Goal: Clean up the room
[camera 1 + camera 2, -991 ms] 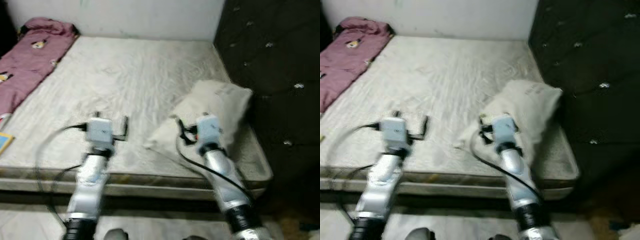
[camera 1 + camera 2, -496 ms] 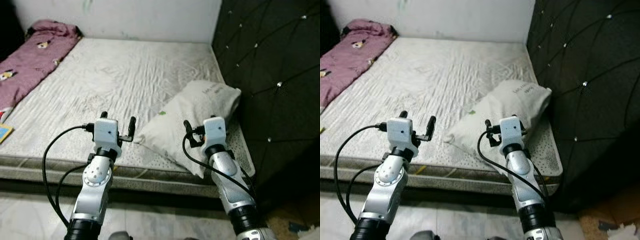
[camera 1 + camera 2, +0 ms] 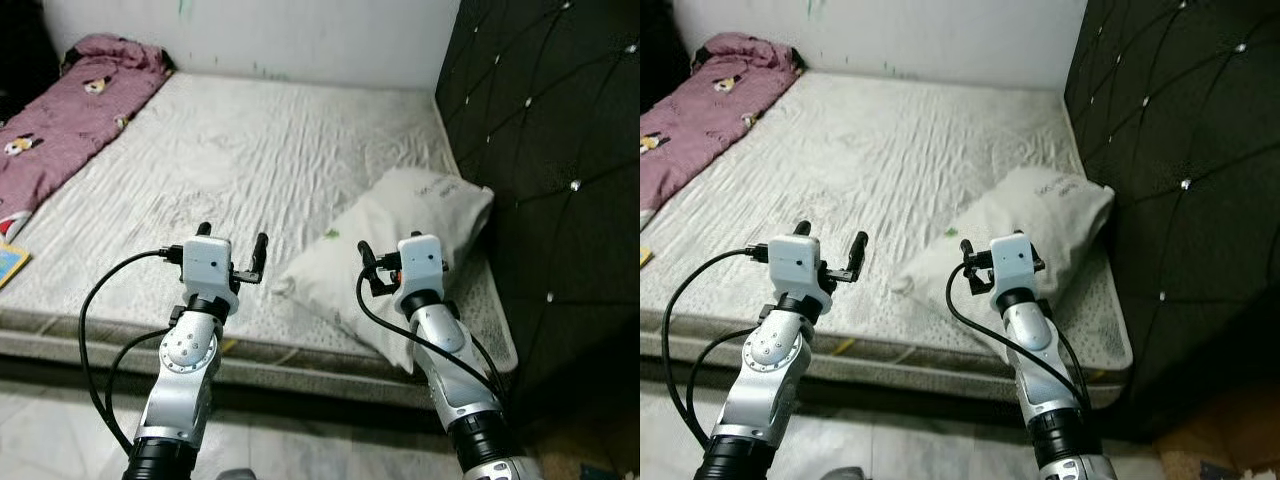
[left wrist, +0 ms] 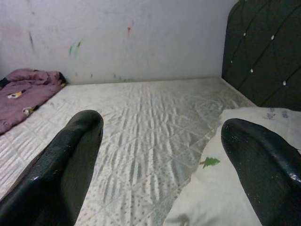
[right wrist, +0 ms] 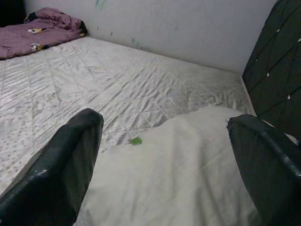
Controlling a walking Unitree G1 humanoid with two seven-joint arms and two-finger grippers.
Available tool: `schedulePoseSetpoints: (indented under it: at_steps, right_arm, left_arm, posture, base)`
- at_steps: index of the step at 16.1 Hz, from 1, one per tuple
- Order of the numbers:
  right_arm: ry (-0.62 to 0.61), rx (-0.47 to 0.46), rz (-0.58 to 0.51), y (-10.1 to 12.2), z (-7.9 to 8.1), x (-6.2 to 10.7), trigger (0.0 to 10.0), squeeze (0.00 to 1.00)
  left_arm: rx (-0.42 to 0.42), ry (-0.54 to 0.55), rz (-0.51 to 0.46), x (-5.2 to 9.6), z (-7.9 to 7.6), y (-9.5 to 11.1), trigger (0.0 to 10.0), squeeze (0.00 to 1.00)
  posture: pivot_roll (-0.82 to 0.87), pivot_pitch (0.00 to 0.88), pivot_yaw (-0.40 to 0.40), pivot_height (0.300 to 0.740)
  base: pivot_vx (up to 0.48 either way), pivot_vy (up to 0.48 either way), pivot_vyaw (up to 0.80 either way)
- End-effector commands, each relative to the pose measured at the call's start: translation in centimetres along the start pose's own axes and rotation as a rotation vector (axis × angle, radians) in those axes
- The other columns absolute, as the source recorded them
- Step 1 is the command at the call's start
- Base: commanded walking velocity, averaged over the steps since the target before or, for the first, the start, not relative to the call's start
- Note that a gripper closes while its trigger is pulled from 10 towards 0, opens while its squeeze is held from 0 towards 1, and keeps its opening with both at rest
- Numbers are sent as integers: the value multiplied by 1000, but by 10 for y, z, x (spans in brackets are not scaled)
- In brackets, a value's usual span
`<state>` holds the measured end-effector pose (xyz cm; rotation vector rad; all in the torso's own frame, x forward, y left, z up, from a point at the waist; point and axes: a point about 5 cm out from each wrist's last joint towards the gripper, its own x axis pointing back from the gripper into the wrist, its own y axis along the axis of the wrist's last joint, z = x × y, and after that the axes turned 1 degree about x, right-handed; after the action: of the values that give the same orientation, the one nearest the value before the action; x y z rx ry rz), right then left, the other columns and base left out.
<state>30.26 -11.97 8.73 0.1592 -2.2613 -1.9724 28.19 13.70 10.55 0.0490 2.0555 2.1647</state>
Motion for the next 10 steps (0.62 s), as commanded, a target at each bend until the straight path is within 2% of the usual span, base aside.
schedulePoseSetpoints:
  at_steps: [1, 7, 10]
  right_arm:
    - [-6, 0, -22, 5, -2, 0, 10000, 0]
    - [-9, 0, -21, 5, -2, 0, 10000, 0]
    - [-10, 0, -19, 4, -2, 0, 10000, 0]
  left_arm:
    - [-3, -9, -11, 0, 0, 3, 10000, 0]
    - [-3, -17, -1, -1, -1, 1, 10000, 0]
    - [-5, -21, 12, -1, -1, 0, 10000, 0]
  posture:
    - [51, 0, -14, 740]
    - [52, 0, -14, 740]
    - [51, 0, -14, 740]
  base:
    - [334, 0, 0]
    - [345, 0, 0]
    - [85, 0, 0]
